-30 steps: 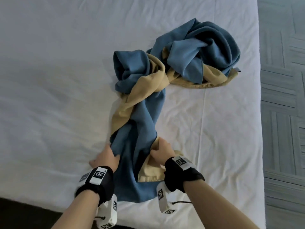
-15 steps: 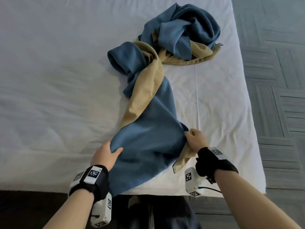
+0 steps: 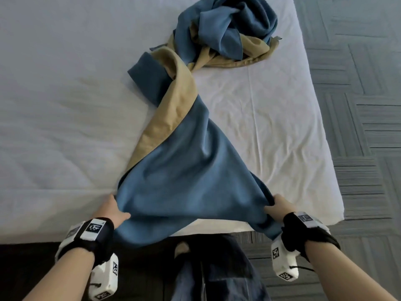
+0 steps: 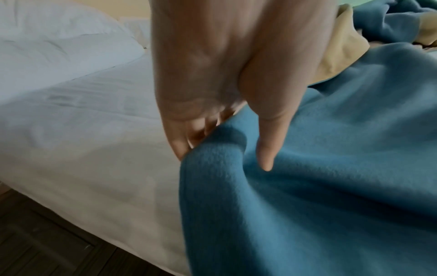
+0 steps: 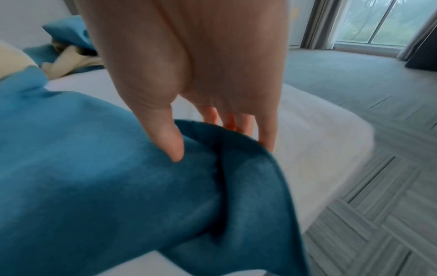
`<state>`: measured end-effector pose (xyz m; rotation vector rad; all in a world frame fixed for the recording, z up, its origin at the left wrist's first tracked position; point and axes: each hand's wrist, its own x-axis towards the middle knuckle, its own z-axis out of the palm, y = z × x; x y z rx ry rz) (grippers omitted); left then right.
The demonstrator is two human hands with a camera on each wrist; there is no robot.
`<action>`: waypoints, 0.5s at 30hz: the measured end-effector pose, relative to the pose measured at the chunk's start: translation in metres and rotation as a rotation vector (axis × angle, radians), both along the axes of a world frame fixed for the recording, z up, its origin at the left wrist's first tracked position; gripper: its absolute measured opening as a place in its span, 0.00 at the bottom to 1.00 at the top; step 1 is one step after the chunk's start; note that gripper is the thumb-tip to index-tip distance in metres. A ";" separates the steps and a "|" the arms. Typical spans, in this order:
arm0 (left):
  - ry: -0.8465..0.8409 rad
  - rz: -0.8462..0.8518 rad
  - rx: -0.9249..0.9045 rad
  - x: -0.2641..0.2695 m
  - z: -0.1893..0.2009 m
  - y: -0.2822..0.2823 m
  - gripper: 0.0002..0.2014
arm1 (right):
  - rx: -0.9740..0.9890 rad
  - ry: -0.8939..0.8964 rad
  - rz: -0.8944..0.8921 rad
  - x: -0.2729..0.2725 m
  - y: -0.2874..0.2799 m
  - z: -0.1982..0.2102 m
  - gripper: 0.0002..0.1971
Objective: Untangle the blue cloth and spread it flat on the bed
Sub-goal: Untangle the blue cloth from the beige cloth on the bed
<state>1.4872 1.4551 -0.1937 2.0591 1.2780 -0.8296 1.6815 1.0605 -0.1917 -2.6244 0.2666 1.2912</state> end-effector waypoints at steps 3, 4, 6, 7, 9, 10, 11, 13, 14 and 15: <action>-0.010 0.032 -0.027 0.007 -0.007 -0.001 0.35 | 0.052 -0.053 -0.074 0.005 0.017 -0.003 0.17; 0.006 0.016 -0.027 0.007 -0.010 -0.001 0.35 | 0.061 -0.062 -0.063 0.005 0.019 -0.004 0.19; 0.064 -0.045 -0.048 0.006 -0.012 -0.002 0.30 | 0.063 -0.038 0.038 0.004 0.019 -0.005 0.18; 0.088 -0.068 -0.065 0.004 -0.013 -0.003 0.26 | 0.071 -0.019 0.068 0.003 0.016 -0.005 0.17; 0.098 -0.106 -0.108 0.001 -0.012 -0.004 0.21 | 0.098 0.034 0.040 0.003 0.005 -0.002 0.18; 0.123 -0.140 -0.132 -0.001 -0.009 -0.003 0.21 | 0.091 0.072 0.015 0.003 -0.003 0.001 0.21; 0.180 -0.173 -0.152 -0.004 -0.005 -0.002 0.22 | 0.057 0.121 0.001 0.003 -0.011 0.004 0.25; 0.280 -0.202 -0.157 -0.011 0.002 0.000 0.27 | -0.045 0.209 0.025 0.001 -0.024 0.007 0.32; 0.309 -0.203 -0.152 -0.014 0.005 0.001 0.29 | -0.095 0.229 0.047 -0.001 -0.028 0.008 0.35; 0.327 -0.216 -0.155 -0.018 0.005 0.003 0.31 | -0.127 0.227 0.057 -0.004 -0.030 0.008 0.37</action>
